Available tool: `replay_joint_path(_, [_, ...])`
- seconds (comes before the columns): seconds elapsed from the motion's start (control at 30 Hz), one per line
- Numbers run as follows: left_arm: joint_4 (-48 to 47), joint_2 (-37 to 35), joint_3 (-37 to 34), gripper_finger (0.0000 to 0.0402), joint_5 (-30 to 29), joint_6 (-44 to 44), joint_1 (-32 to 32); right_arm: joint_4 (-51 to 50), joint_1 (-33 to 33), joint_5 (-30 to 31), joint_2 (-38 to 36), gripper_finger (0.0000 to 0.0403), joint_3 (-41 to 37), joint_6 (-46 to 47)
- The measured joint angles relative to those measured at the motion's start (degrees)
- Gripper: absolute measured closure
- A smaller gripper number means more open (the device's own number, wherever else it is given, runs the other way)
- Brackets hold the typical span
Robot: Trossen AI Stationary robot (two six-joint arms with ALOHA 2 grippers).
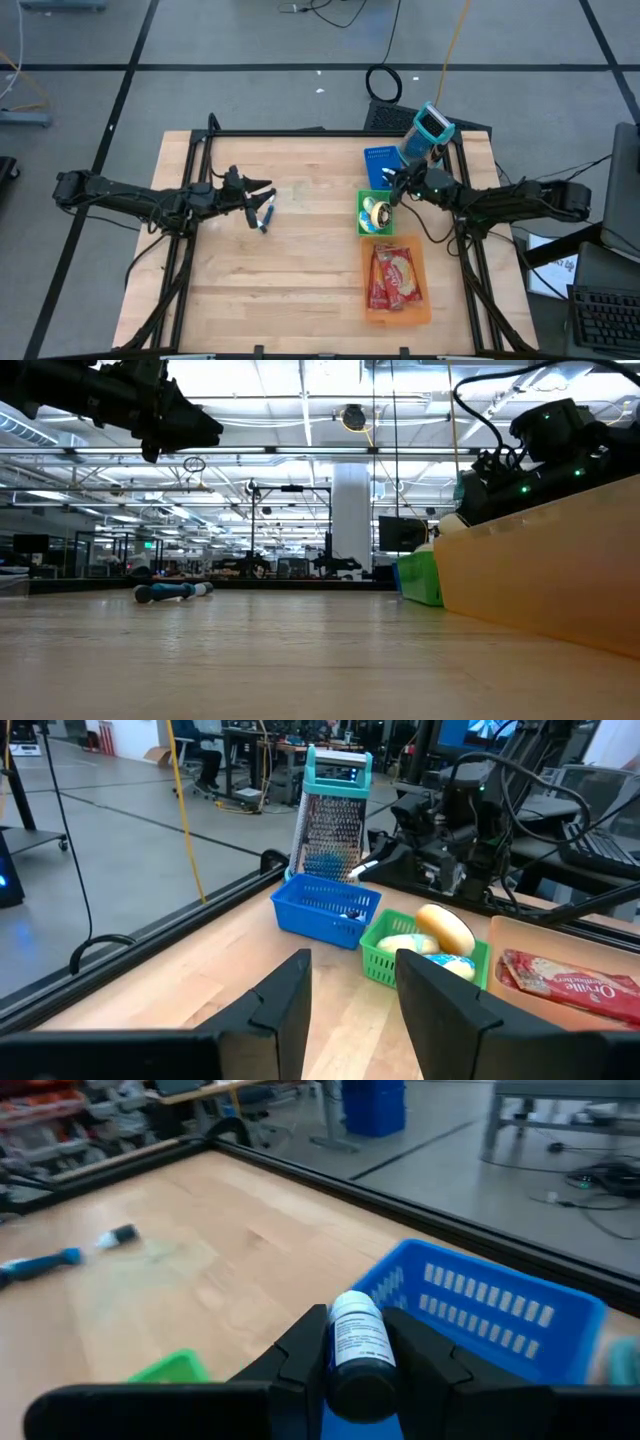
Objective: Pick & Place Food Item
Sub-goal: Put the dark blue food coloring bottle into the blue bin
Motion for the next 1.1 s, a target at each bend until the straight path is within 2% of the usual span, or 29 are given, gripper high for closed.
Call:
replay_joint_path(0.2, [0.00, 0.00, 0.00, 0.0256, -0.02, -0.10, 0.00, -0.08, 0.00, 1.08, 0.72, 0.0328, 0.00, -0.02])
replay_joint_path(0.47, [-0.02, 0.00, 0.00, 0.0256, -0.04, -0.09, 0.00, -0.55, 0.04, 8.18, 0.70, 0.0328, 0.00, 0.16])
replay_joint_path(0.87, [-0.02, 0.00, 0.00, 0.0256, -0.04, -0.07, 0.00, 0.34, 1.11, 7.95, 0.70, 0.0328, 0.00, -8.93])
replay_joint_path(1.1, [-0.02, 0.00, 0.00, 0.0256, -0.04, -0.07, 0.00, 0.34, 1.09, 7.97, 0.70, 0.0328, 0.00, -8.92])
